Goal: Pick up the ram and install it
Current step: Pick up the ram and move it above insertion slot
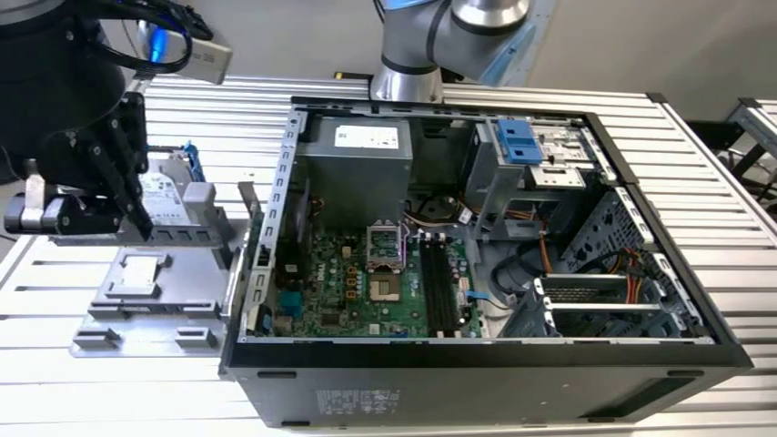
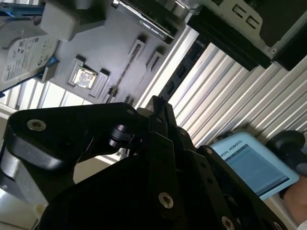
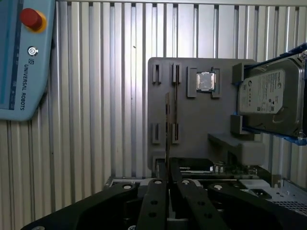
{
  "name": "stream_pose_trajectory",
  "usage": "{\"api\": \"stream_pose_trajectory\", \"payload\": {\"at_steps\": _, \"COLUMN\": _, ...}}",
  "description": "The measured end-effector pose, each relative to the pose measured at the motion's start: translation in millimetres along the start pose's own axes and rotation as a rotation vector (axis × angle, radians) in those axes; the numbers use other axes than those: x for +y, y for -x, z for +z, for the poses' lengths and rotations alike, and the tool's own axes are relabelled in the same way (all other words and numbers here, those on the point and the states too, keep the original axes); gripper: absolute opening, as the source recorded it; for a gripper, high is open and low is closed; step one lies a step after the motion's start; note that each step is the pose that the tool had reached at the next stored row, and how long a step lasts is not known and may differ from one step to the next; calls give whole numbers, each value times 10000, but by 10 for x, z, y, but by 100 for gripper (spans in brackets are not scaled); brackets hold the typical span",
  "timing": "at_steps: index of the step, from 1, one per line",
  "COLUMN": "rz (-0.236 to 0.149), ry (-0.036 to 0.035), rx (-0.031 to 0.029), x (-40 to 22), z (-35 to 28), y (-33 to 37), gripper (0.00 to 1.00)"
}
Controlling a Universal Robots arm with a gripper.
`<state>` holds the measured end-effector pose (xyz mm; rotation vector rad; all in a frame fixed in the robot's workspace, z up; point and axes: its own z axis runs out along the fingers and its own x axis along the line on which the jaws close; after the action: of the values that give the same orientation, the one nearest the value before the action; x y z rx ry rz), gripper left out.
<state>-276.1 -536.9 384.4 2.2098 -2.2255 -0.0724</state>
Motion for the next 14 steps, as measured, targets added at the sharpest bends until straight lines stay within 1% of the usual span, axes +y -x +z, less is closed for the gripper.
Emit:
{"api": "stream_pose_trajectory", "payload": {"at_steps": 6, "rz": -2, "ry": -1, "rx": 0, "x": -211, "z": -7, "y": 2, "gripper": 0}}
{"api": "stream_pose_trajectory", "payload": {"at_steps": 14, "rz": -11, "ry": -1, "rx": -1, "x": -541, "z": -19, "y": 4, "gripper": 0}}
